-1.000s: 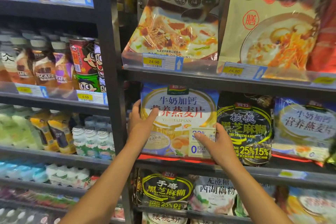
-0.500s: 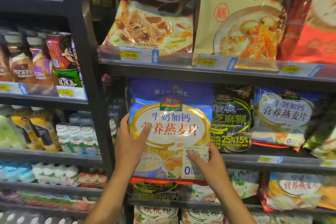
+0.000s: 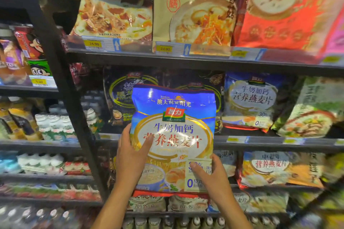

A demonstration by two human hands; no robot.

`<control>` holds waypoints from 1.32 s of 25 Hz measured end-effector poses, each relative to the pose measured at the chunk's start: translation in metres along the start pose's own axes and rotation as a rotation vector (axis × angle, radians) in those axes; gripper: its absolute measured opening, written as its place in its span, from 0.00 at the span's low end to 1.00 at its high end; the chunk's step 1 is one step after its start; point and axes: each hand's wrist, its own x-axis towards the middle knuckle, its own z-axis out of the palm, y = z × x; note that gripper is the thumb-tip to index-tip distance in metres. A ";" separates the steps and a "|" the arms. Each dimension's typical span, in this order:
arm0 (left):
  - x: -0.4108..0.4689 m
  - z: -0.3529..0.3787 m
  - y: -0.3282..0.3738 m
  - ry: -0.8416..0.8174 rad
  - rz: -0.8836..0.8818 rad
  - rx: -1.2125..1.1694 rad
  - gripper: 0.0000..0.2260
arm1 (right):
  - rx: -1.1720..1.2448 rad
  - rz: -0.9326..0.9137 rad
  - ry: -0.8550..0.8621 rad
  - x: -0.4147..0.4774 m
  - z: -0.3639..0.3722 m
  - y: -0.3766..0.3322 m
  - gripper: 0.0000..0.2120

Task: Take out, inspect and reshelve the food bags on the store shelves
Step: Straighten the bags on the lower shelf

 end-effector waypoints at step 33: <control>-0.038 0.263 0.108 -0.360 0.142 -0.178 0.47 | -0.097 -0.085 0.212 0.077 -0.289 0.013 0.38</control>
